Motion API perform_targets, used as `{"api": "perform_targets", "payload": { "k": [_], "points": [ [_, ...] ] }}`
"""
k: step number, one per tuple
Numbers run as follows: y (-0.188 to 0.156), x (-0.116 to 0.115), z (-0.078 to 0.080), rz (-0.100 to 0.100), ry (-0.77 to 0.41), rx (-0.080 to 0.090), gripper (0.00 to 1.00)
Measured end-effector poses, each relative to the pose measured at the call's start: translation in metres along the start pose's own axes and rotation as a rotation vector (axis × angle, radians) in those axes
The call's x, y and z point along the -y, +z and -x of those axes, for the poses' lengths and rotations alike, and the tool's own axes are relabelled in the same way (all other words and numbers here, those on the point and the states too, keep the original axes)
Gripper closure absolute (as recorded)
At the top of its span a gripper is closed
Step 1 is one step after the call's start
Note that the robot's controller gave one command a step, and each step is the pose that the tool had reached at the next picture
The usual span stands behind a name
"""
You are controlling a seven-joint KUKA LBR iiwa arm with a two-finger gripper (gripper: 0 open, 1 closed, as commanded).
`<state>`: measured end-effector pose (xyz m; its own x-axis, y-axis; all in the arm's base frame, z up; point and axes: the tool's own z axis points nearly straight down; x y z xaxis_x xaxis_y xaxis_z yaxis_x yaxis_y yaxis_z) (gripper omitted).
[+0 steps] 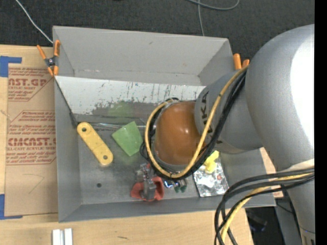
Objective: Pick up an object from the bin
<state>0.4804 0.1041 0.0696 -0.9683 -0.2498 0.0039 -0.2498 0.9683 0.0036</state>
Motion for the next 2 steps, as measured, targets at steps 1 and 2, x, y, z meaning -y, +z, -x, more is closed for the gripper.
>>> {"api": "perform_targets", "payload": {
  "k": [1, 2],
  "points": [
    [0.000, 0.000, 0.000, 0.000, 0.000, 0.000, 1.00],
    [0.000, -0.021, 0.027, 0.001, -0.056, 0.002, 1.00]
  ]
}}
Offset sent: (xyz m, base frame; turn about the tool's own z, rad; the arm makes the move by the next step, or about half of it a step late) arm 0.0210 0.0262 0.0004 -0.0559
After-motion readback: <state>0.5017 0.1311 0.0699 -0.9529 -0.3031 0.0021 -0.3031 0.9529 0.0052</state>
